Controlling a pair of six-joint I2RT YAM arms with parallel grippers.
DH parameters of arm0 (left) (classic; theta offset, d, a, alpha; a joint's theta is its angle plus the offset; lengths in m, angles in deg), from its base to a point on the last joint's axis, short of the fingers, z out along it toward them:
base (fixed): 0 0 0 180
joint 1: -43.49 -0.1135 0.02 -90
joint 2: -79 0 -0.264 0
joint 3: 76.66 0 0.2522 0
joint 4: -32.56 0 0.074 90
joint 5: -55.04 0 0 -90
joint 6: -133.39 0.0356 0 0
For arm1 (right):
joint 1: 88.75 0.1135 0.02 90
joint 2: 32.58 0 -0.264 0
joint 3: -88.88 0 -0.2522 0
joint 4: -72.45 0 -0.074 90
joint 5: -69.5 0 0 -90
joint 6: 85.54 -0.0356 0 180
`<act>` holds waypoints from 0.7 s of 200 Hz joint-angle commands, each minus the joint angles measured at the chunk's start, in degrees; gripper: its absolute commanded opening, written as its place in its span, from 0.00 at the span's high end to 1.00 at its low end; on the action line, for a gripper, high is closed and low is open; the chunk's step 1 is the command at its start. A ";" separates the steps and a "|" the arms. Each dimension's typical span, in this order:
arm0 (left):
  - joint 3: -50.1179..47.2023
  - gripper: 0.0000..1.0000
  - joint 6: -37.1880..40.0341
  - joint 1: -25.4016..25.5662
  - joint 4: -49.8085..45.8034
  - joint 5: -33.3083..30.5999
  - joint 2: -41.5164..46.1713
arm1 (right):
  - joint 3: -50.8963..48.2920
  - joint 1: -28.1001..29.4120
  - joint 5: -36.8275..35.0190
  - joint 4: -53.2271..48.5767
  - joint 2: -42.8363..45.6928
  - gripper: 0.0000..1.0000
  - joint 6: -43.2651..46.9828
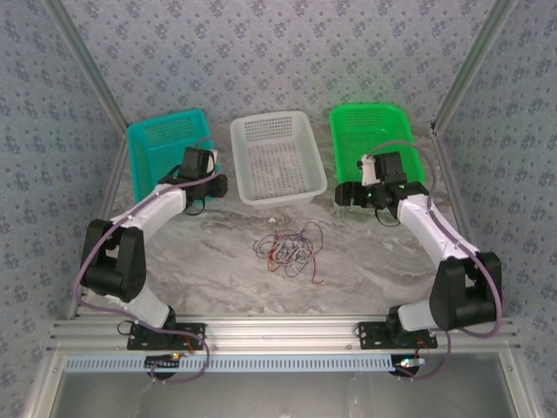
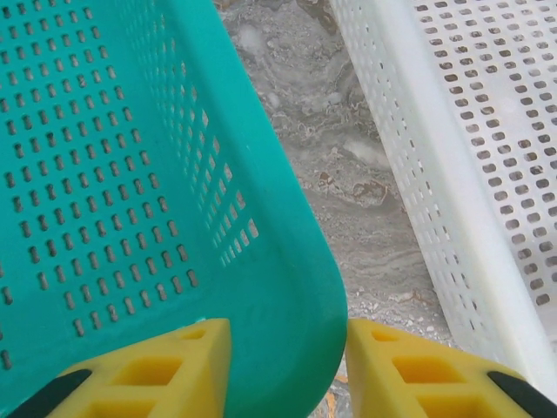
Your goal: Untangle the cables
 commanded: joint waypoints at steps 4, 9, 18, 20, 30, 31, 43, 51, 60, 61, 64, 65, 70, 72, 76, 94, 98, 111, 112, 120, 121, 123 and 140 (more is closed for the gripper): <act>-3.55 0.62 -1.93 3.39 -3.08 -0.16 5.69 | -2.07 1.83 2.52 -6.77 4.41 0.18 1.04; -3.99 0.63 -1.90 4.23 -3.39 -0.55 6.37 | -2.49 2.03 3.01 -7.21 4.91 0.18 0.69; -4.93 0.63 -1.74 5.65 -3.75 -1.30 7.53 | -3.68 2.50 5.00 -8.57 5.92 0.19 -0.26; -5.13 0.63 -1.73 6.05 -3.85 -1.39 7.76 | -4.02 2.54 5.37 -9.04 6.10 0.19 -0.44; -6.09 0.65 -1.41 7.55 -4.12 -1.60 8.62 | -5.27 2.95 7.66 -10.19 7.06 0.20 -1.21; -6.23 0.65 -1.35 7.72 -4.14 -1.57 8.70 | -5.38 2.96 7.81 -10.28 7.20 0.21 -1.26; -7.85 0.67 -0.70 9.67 -4.24 -1.44 9.96 | -7.05 3.38 9.24 -11.44 8.29 0.22 -2.44; -8.97 0.67 -0.55 10.79 -4.20 -1.68 11.04 | -8.18 3.59 10.07 -11.68 9.02 0.23 -3.40; -9.96 0.66 -0.81 11.75 -4.44 -2.35 12.14 | -9.28 3.79 10.75 -11.64 9.86 0.23 -4.48; -10.05 0.66 -0.87 11.84 -4.47 -2.42 12.26 | -9.57 3.86 10.89 -11.49 10.05 0.24 -4.72; -10.38 0.65 -1.11 12.02 -4.58 -2.60 12.69 | -10.09 3.91 11.37 -11.28 10.32 0.24 -5.02; -10.48 0.65 -1.16 12.11 -4.58 -2.64 12.84 | -10.26 4.01 11.51 -11.18 10.36 0.24 -5.10; -10.95 0.65 -1.45 12.31 -4.68 -2.63 13.39 | -10.96 4.28 12.03 -10.70 10.71 0.24 -5.52; -11.20 0.64 -1.46 12.35 -4.63 -2.60 13.73 | -11.24 4.42 12.34 -10.50 10.81 0.24 -5.70; -11.53 0.64 -1.61 12.50 -4.68 -2.51 14.19 | -11.80 4.58 12.78 -10.16 10.93 0.25 -6.06; -12.75 0.56 -1.64 13.03 -5.00 -3.53 16.16 | -13.56 5.62 14.77 -9.07 10.32 0.26 -7.63; -13.02 0.53 -1.69 13.04 -5.02 -3.84 16.51 | -13.80 5.84 15.59 -8.99 9.87 0.26 -8.07; -13.25 0.45 -1.90 13.46 -4.95 -4.41 17.83 | -13.90 7.16 17.57 -10.42 7.90 0.29 -8.38; -13.23 0.45 -1.90 13.53 -4.94 -4.46 17.92 | -13.88 7.26 17.60 -10.57 7.66 0.30 -8.41; -13.23 0.44 -1.90 13.95 -4.73 -4.90 18.71 | -13.84 8.04 17.29 -11.47 6.63 0.32 -8.40; -13.23 0.43 -1.86 14.04 -4.66 -4.93 18.80 | -13.74 8.28 17.05 -11.66 6.25 0.33 -8.42; -13.15 0.43 -1.78 14.14 -4.57 -5.04 18.97 | -13.76 8.43 16.80 -11.75 5.99 0.33 -8.43; -12.88 0.35 -1.00 15.66 -3.62 -6.20 20.47 | -14.04 9.37 13.08 -10.43 4.97 0.35 -9.34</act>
